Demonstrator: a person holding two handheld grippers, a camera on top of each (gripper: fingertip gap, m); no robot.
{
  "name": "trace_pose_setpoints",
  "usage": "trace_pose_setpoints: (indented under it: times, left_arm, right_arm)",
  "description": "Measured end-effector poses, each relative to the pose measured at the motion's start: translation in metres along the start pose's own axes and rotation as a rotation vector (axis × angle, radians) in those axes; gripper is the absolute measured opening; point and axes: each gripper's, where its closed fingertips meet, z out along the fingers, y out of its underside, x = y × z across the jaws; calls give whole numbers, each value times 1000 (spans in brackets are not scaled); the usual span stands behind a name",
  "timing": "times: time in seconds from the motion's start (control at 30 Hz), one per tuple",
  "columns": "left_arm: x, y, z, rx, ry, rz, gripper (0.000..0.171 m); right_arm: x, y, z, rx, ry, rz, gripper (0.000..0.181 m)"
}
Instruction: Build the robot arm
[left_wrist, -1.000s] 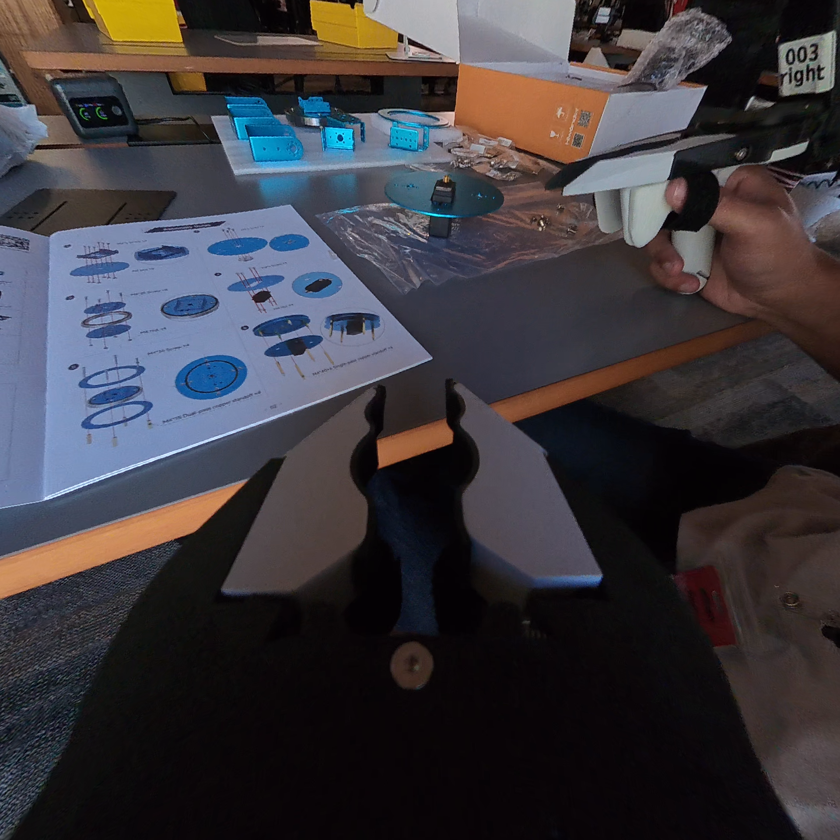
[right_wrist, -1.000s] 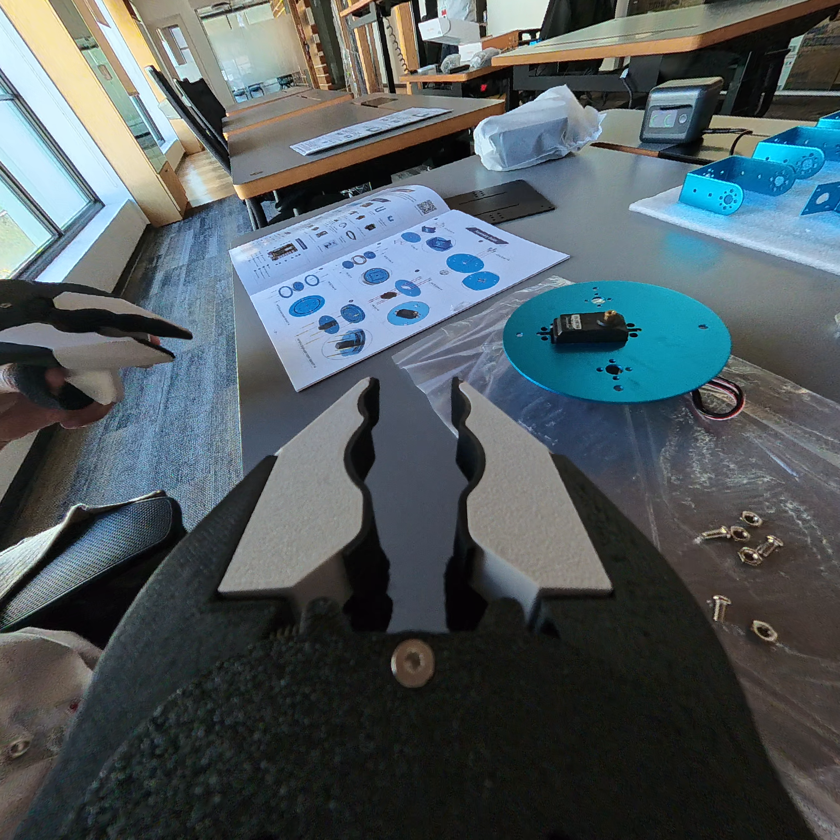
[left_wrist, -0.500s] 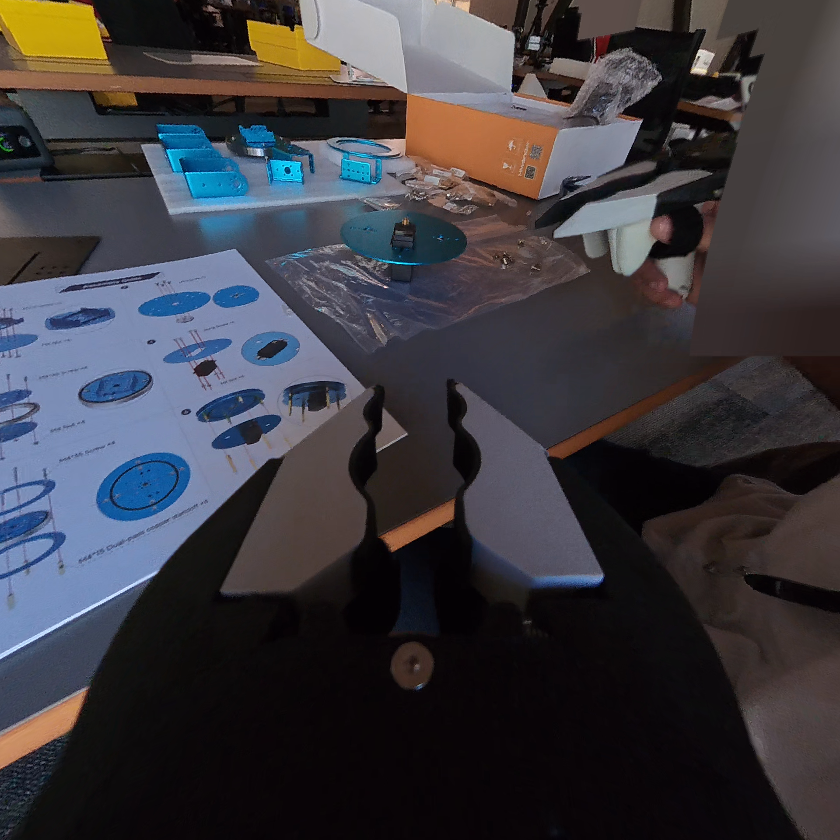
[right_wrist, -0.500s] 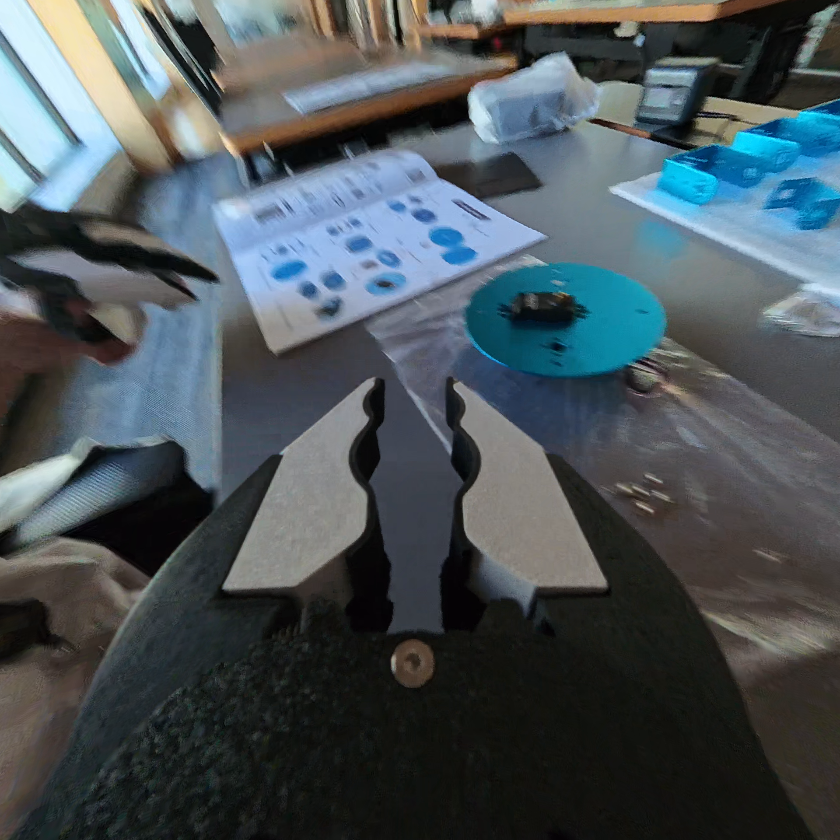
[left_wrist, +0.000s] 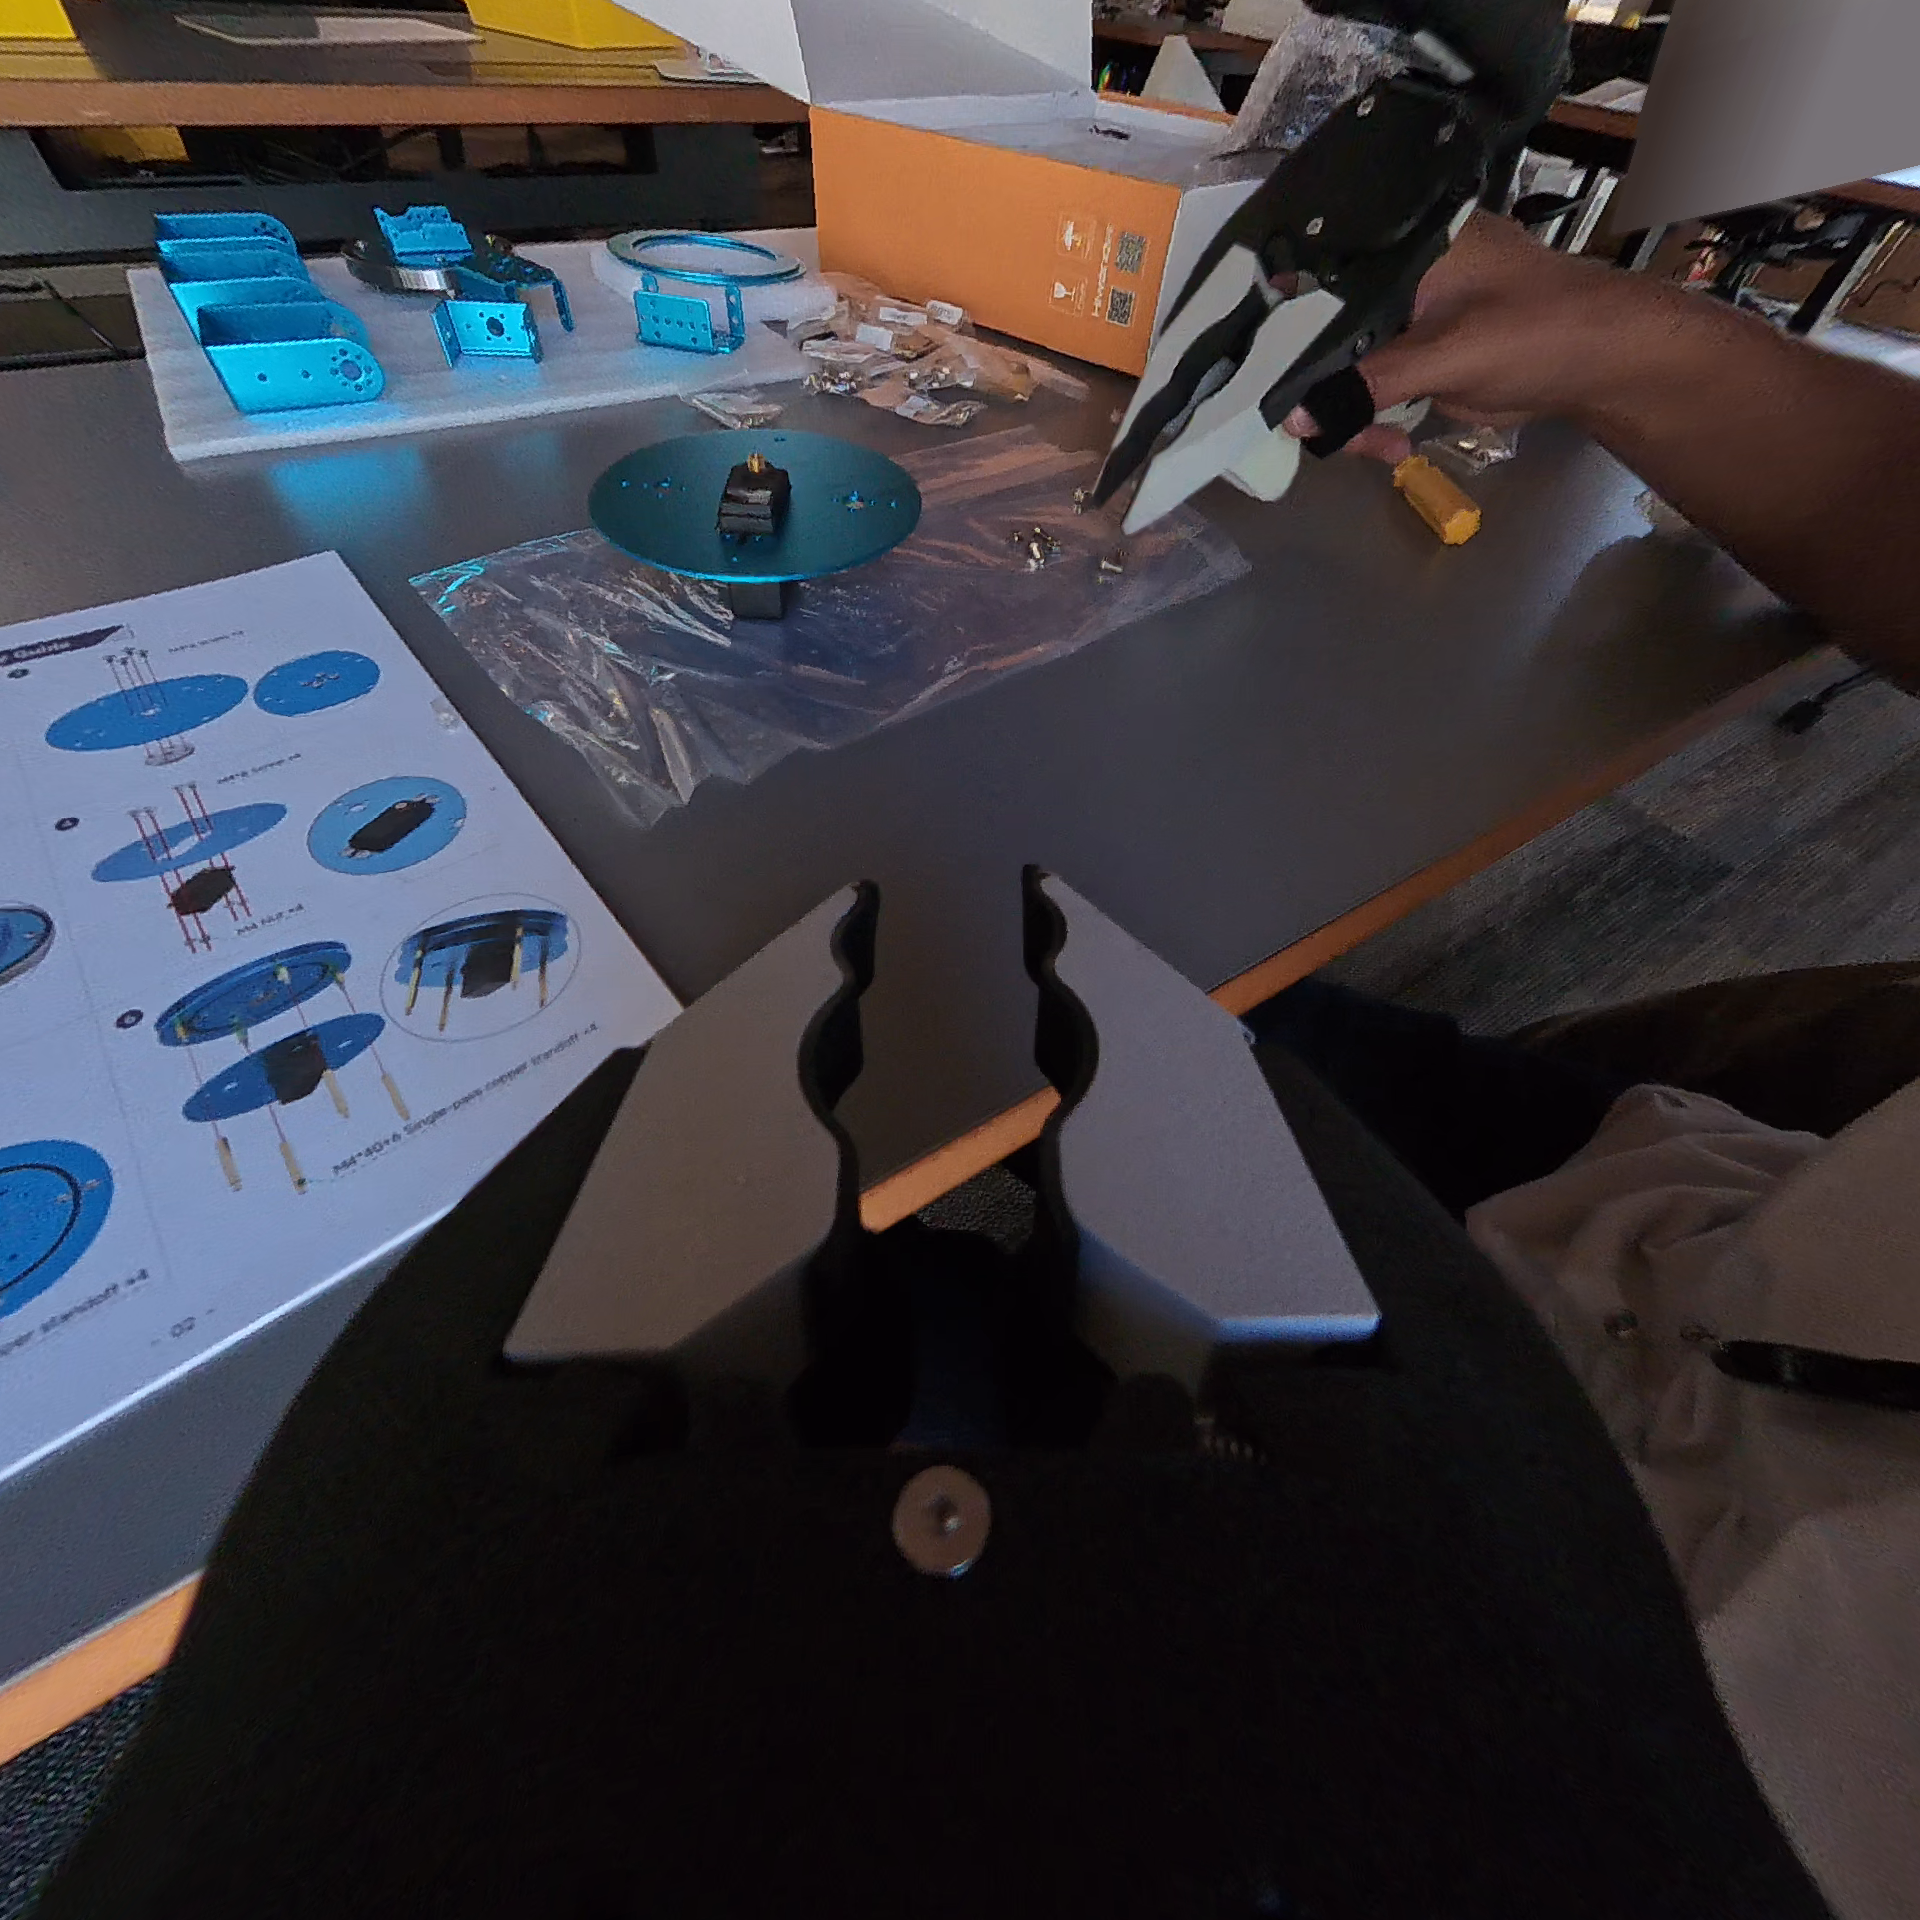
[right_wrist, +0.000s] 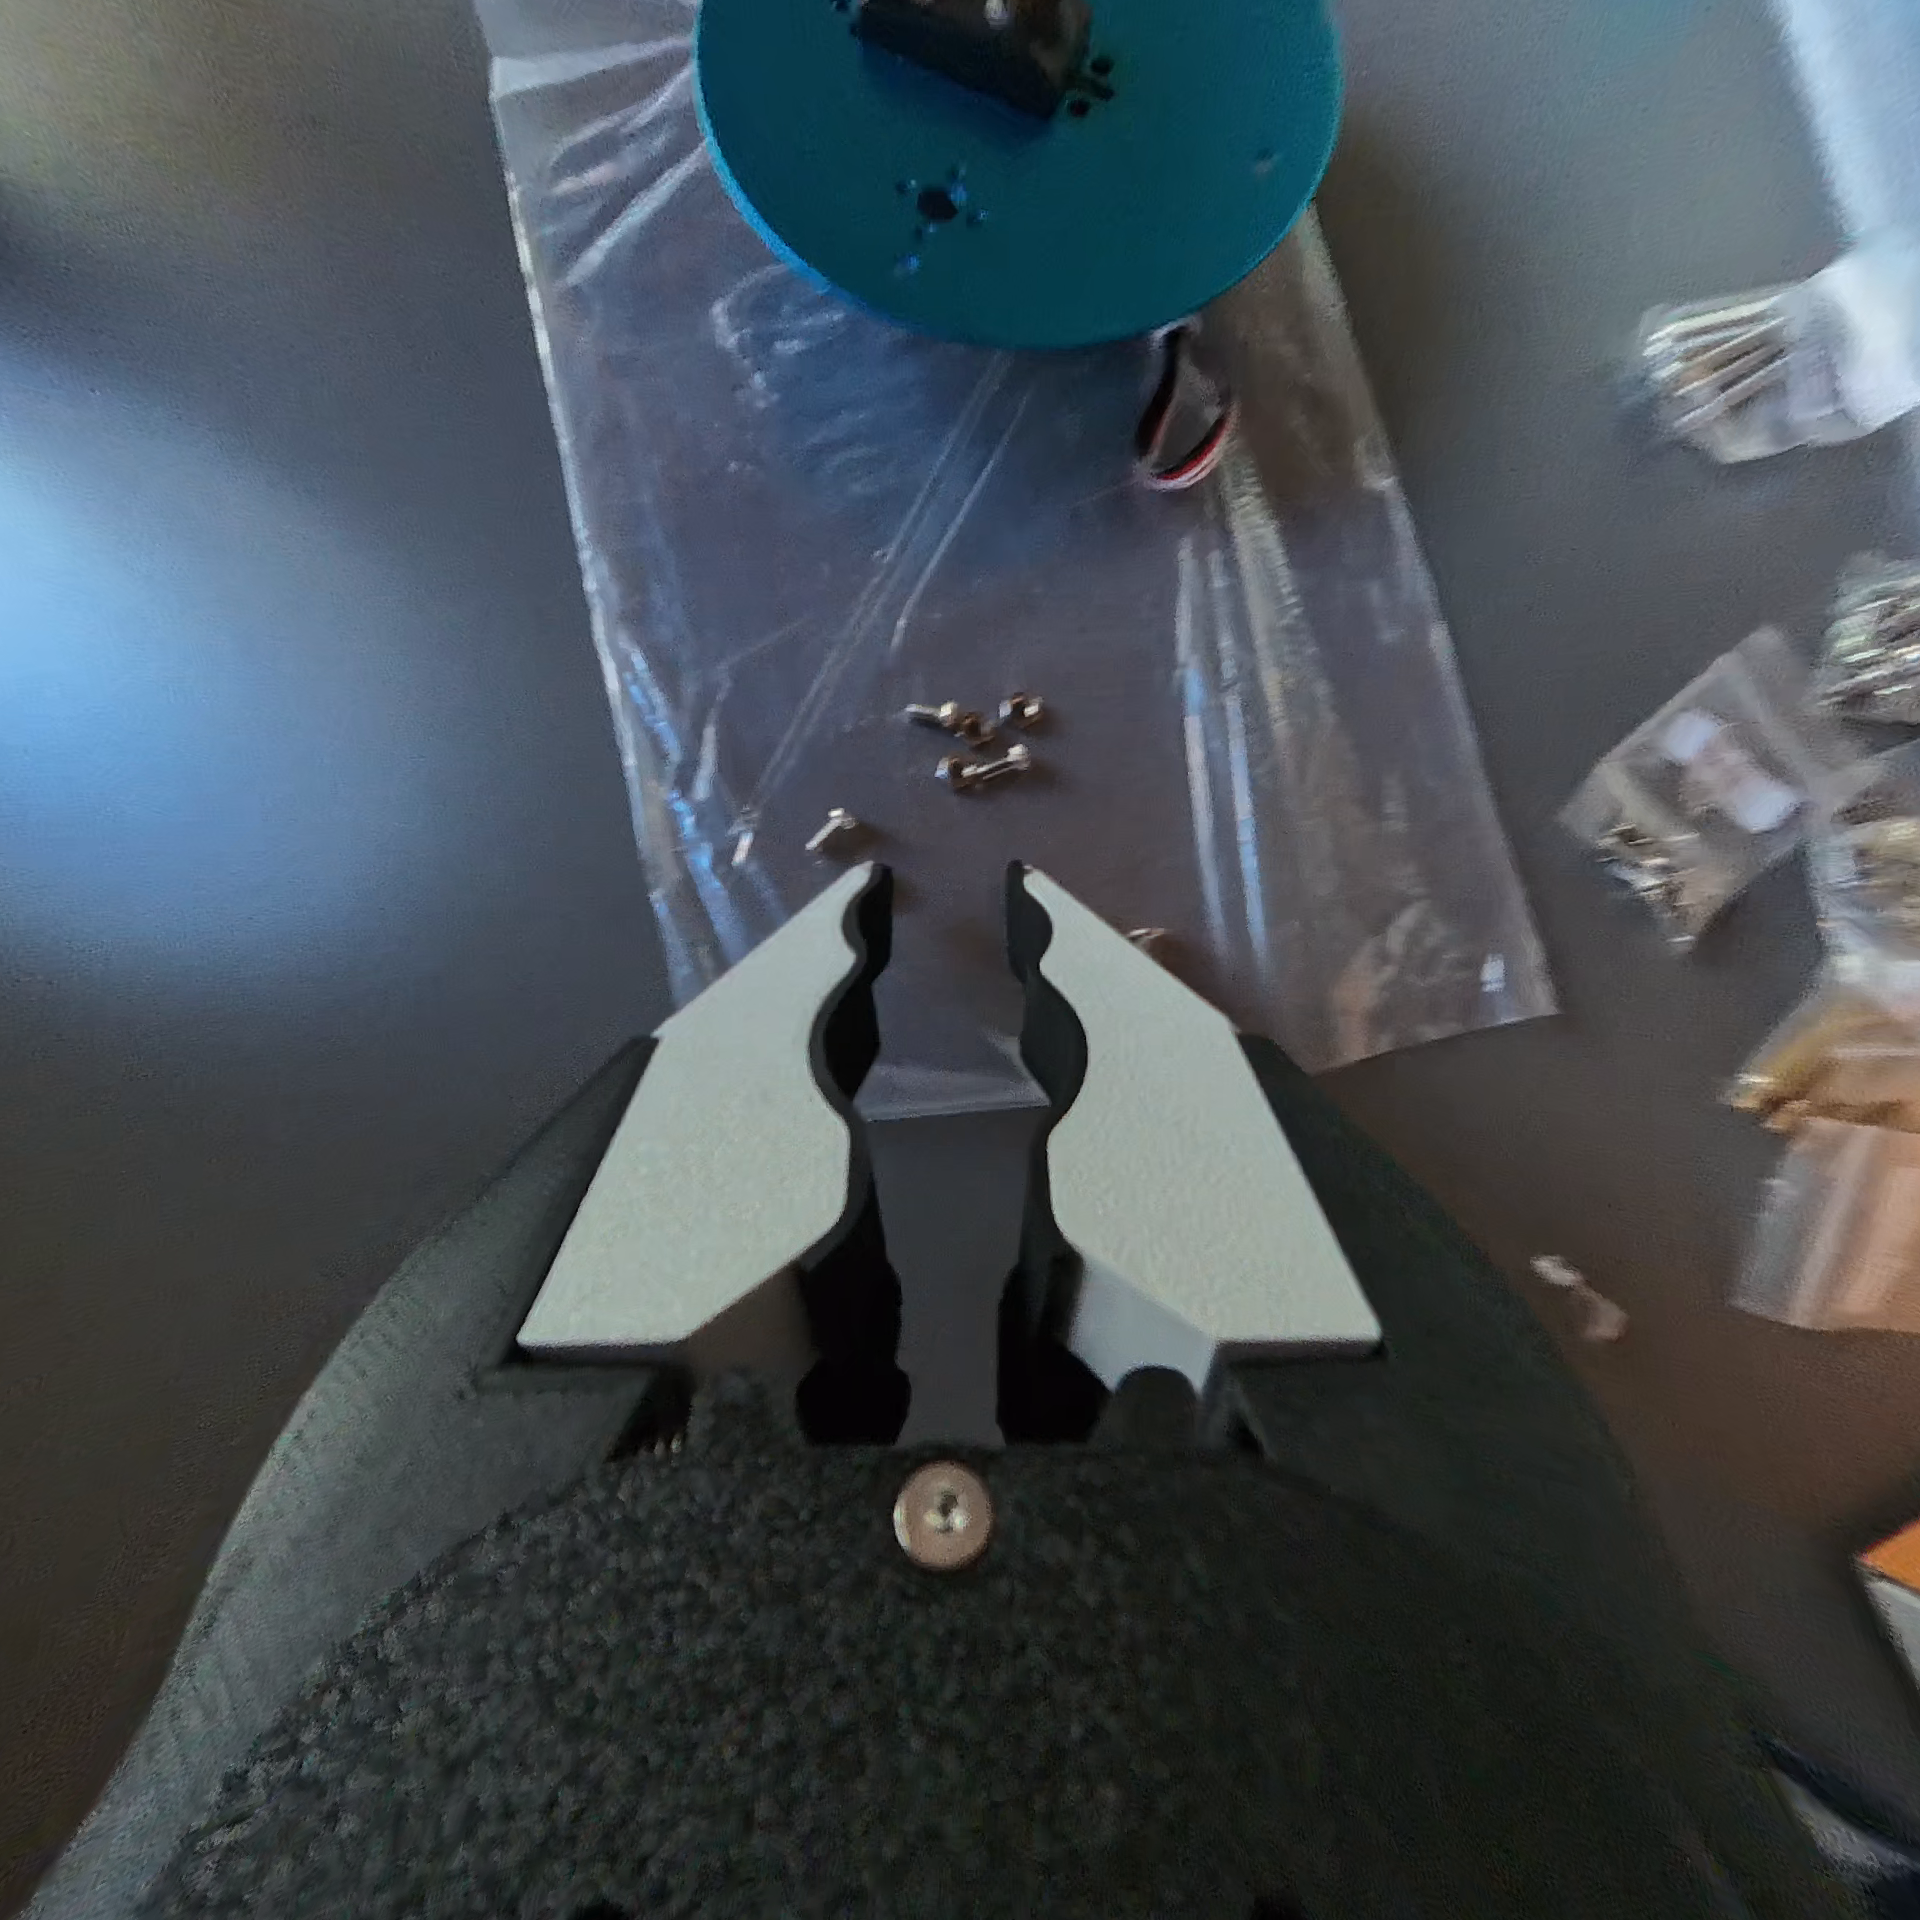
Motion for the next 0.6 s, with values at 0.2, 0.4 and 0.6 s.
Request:
trace_pose_setpoints:
  times: [0.2, 0.4, 0.6]
  left_arm:
    - [-4, -21, 16, 1, 23, 23, 27]
    - [-7, -29, 40, 13, 78, -7, 27]
    - [-4, -29, 52, 41, 91, -44, 26]
  right_arm:
    - [40, 10, -18, -87, 92, 5, 17]
    - [39, 19, -7, -299, 23, -49, 20]
    - [39, 18, 3, -343, -19, -44, 5]
